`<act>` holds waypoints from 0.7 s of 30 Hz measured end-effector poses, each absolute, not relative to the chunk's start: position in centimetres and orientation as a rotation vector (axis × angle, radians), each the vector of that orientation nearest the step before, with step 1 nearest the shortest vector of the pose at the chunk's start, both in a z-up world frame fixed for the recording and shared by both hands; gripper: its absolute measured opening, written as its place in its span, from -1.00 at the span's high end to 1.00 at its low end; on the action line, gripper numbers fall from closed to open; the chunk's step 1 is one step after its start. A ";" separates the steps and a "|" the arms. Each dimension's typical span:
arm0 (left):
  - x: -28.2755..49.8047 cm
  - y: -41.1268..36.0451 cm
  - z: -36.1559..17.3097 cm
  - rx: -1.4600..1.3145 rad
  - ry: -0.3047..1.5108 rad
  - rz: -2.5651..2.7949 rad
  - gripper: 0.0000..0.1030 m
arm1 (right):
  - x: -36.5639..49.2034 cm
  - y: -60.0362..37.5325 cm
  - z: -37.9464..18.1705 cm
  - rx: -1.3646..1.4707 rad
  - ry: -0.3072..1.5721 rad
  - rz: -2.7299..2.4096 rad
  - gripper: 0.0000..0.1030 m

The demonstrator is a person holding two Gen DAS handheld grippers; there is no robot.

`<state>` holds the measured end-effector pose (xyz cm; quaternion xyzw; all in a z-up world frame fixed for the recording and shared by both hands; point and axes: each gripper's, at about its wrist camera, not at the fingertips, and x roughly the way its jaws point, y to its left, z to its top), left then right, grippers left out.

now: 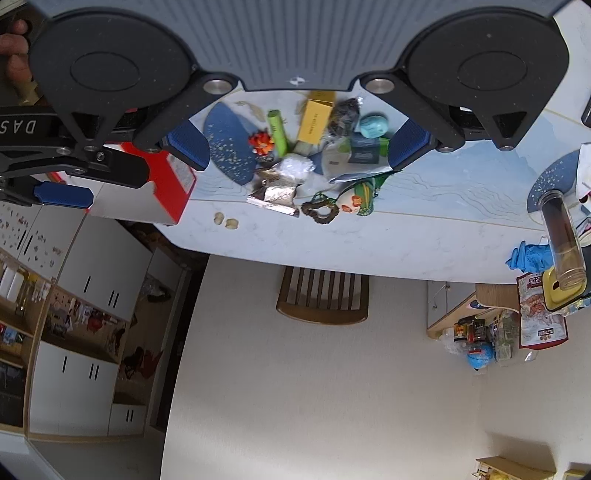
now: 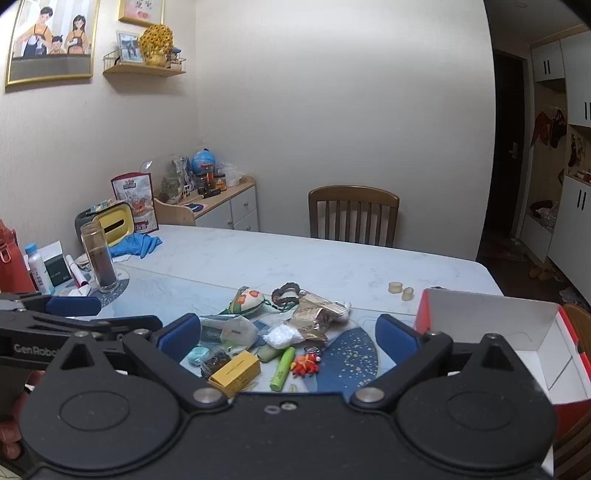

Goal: Organize objects
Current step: 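Reach the left gripper to the clear bag while the right gripper reaches the yellow box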

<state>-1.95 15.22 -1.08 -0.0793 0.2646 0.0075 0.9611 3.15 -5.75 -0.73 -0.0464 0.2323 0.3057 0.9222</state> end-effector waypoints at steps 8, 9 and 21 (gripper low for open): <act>0.7 17.8 -2.0 -0.112 0.567 0.004 -1.00 | 4.2 -2.9 -1.5 -0.115 0.526 0.618 -0.90; 1.0 18.2 -2.1 -0.108 0.571 0.001 -1.00 | 4.5 -2.5 -1.7 -0.115 0.536 0.614 -0.90; 5.2 22.0 -4.4 -0.090 0.583 -0.025 -1.00 | 6.7 1.2 -3.6 -0.131 0.625 0.546 -0.68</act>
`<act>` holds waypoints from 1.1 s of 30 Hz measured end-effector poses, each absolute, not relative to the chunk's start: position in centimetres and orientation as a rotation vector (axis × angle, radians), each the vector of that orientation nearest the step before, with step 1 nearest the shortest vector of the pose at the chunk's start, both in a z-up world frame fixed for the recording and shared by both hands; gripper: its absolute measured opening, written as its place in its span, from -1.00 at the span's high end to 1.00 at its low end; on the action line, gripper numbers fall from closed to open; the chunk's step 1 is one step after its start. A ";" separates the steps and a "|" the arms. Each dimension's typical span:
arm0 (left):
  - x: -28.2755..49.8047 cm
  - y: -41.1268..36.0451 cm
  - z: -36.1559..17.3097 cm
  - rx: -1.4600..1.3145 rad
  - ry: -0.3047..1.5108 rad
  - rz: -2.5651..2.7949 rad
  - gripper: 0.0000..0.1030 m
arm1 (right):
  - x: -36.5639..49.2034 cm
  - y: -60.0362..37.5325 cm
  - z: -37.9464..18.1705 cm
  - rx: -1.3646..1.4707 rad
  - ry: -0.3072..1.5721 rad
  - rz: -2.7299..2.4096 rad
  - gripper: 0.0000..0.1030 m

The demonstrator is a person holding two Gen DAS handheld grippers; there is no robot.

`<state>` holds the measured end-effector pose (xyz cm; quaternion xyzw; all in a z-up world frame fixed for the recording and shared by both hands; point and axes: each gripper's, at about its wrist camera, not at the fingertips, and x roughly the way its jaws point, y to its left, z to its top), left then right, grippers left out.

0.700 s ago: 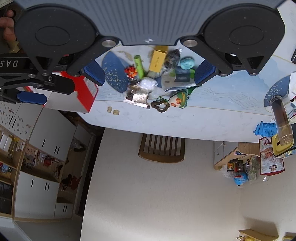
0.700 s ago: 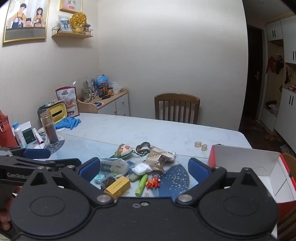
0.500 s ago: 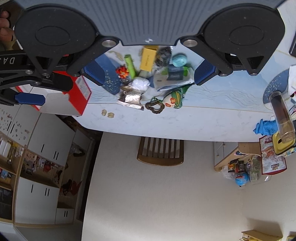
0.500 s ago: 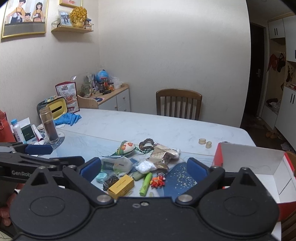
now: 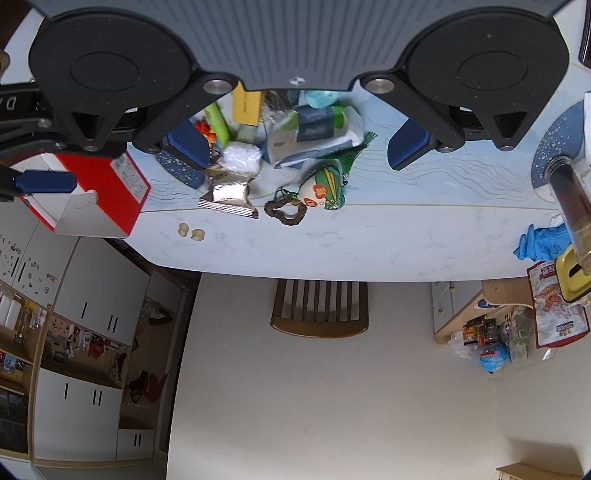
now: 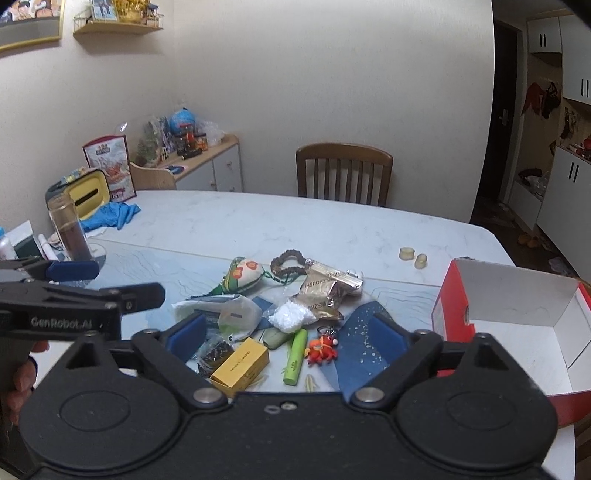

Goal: Organize objects
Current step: 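Reach the left gripper to the clear bag while the right gripper reaches the yellow box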

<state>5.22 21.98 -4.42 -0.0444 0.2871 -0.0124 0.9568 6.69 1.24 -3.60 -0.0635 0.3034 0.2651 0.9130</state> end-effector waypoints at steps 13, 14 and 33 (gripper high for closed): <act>10.0 24.2 -9.4 -0.014 0.637 -0.085 -1.00 | 8.3 4.9 -6.2 -0.175 0.707 0.530 -0.64; 10.4 24.4 -9.8 -0.005 0.640 -0.087 -1.00 | 8.5 5.2 -6.6 -0.181 0.716 0.532 -0.63; 15.3 23.4 -14.0 0.151 0.687 -0.258 -0.71 | 12.0 10.4 -12.7 -0.241 0.895 0.565 -0.28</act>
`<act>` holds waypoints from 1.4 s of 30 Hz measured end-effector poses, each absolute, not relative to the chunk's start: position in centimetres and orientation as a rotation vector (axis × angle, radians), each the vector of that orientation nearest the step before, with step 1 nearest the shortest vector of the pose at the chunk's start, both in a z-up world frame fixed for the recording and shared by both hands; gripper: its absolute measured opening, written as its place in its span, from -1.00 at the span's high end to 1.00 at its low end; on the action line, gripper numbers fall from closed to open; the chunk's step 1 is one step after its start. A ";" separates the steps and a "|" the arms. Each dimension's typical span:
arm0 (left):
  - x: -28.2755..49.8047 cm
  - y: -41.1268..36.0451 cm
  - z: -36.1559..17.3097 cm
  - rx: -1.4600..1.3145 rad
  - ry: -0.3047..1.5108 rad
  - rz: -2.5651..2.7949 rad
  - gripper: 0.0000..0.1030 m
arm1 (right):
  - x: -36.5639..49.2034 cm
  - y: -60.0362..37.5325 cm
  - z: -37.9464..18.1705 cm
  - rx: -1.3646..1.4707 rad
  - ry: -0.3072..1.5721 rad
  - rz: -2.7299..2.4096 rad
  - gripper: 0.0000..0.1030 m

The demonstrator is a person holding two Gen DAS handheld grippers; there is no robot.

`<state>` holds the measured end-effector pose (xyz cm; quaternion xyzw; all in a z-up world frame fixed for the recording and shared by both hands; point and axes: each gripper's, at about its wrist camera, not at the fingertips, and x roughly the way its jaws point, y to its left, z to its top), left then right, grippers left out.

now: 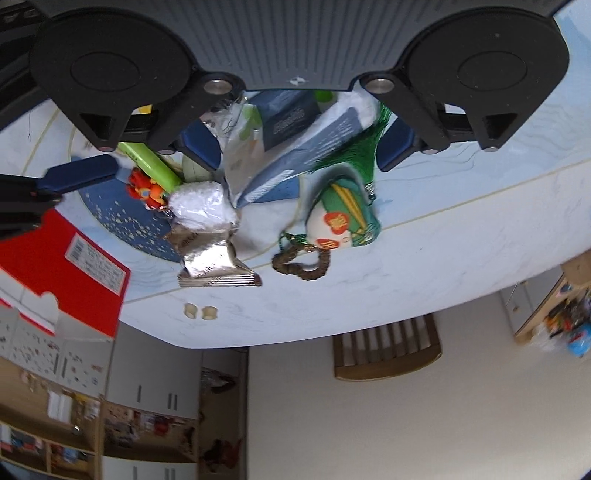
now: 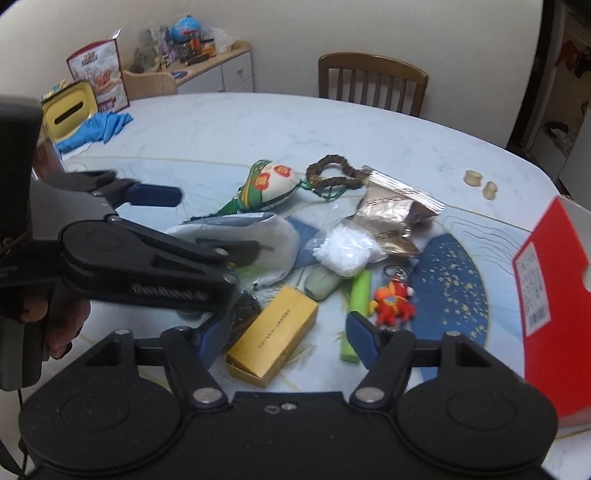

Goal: Organize objects
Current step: 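Reach the left gripper to the clear bag while the right gripper reaches the yellow box, then grasp the clear bag with the left gripper while the right gripper grasps the yellow box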

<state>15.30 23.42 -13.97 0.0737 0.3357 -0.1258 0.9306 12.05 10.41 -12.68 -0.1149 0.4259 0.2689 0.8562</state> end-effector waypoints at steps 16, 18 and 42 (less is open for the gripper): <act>15.4 22.7 -14.7 0.244 0.668 -0.278 0.37 | 14.1 11.6 -15.3 -0.176 1.044 0.547 0.19; 15.3 22.7 -14.6 0.250 0.664 -0.278 0.46 | 14.2 11.5 -15.4 -0.161 1.058 0.547 0.25; 14.0 24.3 -9.2 0.034 0.668 -0.228 0.74 | 13.5 4.3 -8.2 -0.011 0.944 0.478 0.45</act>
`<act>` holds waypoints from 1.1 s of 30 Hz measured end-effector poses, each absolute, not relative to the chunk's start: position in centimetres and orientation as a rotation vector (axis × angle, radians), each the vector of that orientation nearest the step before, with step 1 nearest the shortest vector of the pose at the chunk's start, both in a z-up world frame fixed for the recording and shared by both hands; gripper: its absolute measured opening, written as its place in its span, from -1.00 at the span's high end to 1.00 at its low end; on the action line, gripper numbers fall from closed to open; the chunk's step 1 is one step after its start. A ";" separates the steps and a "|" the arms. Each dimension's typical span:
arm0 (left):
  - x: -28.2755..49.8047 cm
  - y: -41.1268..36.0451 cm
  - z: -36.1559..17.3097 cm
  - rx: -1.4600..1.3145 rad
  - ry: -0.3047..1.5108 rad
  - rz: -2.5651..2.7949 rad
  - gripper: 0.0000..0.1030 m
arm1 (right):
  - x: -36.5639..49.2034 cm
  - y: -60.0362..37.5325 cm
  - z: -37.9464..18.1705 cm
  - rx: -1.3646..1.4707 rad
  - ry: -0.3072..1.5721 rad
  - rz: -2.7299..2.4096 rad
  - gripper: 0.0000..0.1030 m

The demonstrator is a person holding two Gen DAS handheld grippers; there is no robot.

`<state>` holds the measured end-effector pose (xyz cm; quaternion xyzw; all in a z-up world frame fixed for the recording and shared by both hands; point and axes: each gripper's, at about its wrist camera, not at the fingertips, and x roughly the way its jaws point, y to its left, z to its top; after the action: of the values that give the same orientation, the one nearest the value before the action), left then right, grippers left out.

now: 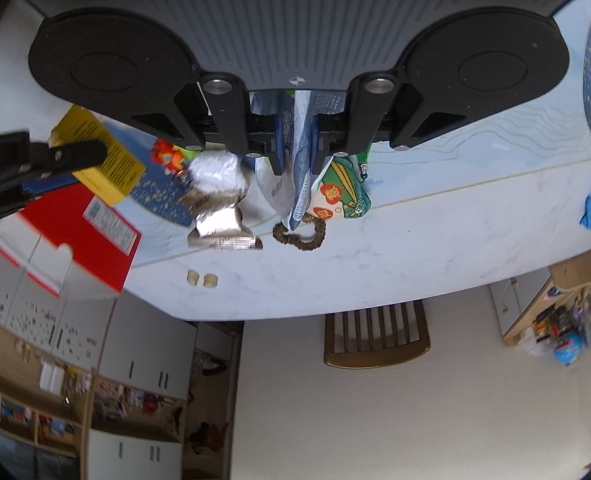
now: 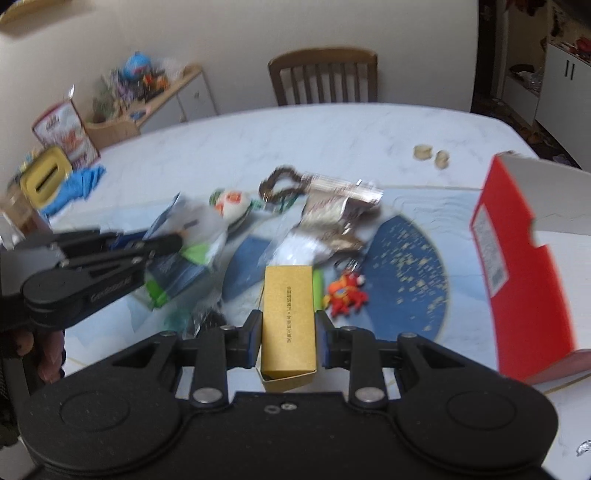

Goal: Organize objects
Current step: 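Carry the clear bag and yellow box into the shoebox with both grippers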

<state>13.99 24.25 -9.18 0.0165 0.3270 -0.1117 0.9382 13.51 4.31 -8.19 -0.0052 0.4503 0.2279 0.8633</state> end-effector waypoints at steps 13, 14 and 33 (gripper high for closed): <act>11.3 20.6 -3.6 -0.099 0.630 -0.161 0.74 | 15.6 -3.8 -2.3 0.029 0.831 0.518 0.45; 11.2 19.9 -3.3 -0.103 0.626 -0.159 0.74 | 15.9 -4.5 -2.0 0.027 0.825 0.525 0.45; 16.8 1.0 -1.8 -0.054 0.678 -0.290 0.74 | 21.9 -21.3 -3.5 0.031 0.818 0.442 0.45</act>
<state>16.78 0.98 -1.79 -0.0262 0.3314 -0.1416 0.9324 21.92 -21.31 -3.53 0.0147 0.3945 0.2133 0.8937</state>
